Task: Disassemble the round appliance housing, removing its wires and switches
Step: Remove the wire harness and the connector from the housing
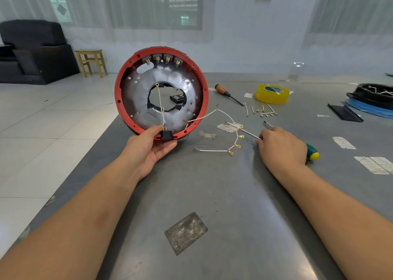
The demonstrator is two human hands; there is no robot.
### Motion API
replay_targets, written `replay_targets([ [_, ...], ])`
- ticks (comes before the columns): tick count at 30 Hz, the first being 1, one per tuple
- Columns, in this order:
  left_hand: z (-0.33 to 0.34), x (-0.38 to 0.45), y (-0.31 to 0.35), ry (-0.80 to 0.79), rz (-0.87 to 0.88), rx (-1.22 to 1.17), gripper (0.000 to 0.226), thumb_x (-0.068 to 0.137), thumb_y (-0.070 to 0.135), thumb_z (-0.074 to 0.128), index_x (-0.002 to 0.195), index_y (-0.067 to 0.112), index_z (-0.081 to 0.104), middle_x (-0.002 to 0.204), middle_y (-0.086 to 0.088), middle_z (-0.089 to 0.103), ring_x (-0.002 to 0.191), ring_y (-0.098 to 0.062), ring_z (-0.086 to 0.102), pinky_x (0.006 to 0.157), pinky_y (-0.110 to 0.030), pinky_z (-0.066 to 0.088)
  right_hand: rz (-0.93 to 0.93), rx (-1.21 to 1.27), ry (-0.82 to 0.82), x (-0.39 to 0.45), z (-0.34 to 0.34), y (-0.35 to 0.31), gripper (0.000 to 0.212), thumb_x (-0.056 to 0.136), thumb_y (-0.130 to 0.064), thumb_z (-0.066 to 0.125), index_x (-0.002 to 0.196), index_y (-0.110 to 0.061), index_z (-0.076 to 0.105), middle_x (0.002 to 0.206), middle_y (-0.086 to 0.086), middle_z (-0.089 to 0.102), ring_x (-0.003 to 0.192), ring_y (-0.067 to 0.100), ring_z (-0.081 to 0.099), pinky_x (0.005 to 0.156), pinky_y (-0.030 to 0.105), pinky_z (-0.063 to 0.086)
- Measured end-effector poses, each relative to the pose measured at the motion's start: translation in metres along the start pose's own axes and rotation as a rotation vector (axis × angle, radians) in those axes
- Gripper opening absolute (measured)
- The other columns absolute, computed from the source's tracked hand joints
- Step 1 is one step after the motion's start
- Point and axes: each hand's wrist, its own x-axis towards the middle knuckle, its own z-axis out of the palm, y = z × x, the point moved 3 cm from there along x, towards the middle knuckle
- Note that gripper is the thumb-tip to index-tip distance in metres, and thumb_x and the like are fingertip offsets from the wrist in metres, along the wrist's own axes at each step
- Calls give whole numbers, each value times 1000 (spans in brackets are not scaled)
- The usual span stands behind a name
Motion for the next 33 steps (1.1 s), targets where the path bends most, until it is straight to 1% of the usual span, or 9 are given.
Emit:
replay_targets([
  [3,1,-1,0,0,4,13,7,94,5,72,100,2,70,83,-16,79,74,-31,80,62,-35,65,-14,-51,-22,-2,1,-2,32,104,-44,47,112,-23,70,116,7,64,106,32,61,82,38,48],
  [8,1,-3,0,-8,5,10,8,95,6,72,100,1,70,82,-16,79,74,-32,80,61,-36,65,-80,179,230,-8,-13,-20,40,102,-35,42,118,-13,71,113,11,69,105,34,57,85,42,46],
  [13,1,-2,0,-11,0,3,11,96,8,73,102,1,68,84,-18,79,77,-34,80,62,-36,65,37,735,-45,-14,-2,-47,62,97,-58,51,147,-20,50,112,-1,68,118,24,59,95,37,46],
  [15,1,-1,1,-13,-7,1,13,96,10,74,102,1,68,85,-18,79,77,-34,80,60,-33,64,76,832,-57,-14,1,-53,53,97,-53,57,140,-22,57,94,-9,65,107,19,63,91,33,47],
  [18,1,-2,0,-21,-14,3,15,94,15,76,97,3,68,84,-17,79,75,-34,80,56,-29,62,72,1004,-49,-9,2,-62,18,100,-37,58,99,-26,72,78,-12,69,79,6,65,72,29,48],
  [22,2,-4,1,-31,-5,9,27,92,28,81,91,8,64,80,-14,79,78,-32,80,54,-25,60,212,1322,-44,-7,7,-66,25,102,-29,52,83,-25,68,65,-11,63,62,4,52,62,26,39],
  [26,3,-5,1,-19,-4,46,37,91,36,81,102,6,64,82,-15,79,74,-29,80,51,-23,59,503,1796,-1,-4,9,-56,29,105,-13,44,80,-16,59,67,0,50,55,11,40,54,27,32],
  [30,5,-6,1,4,-13,135,42,95,36,76,117,3,61,83,-15,80,64,-25,78,46,-23,57,656,2112,-21,-6,9,-65,26,105,-8,42,85,-12,56,76,5,63,59,12,56,55,24,43],
  [33,5,-6,2,35,8,209,51,97,38,72,137,16,49,103,-16,78,60,-27,77,44,-25,56,616,2226,-56,-5,7,-86,23,108,-11,40,89,-16,52,99,4,77,92,16,72,76,26,53],
])
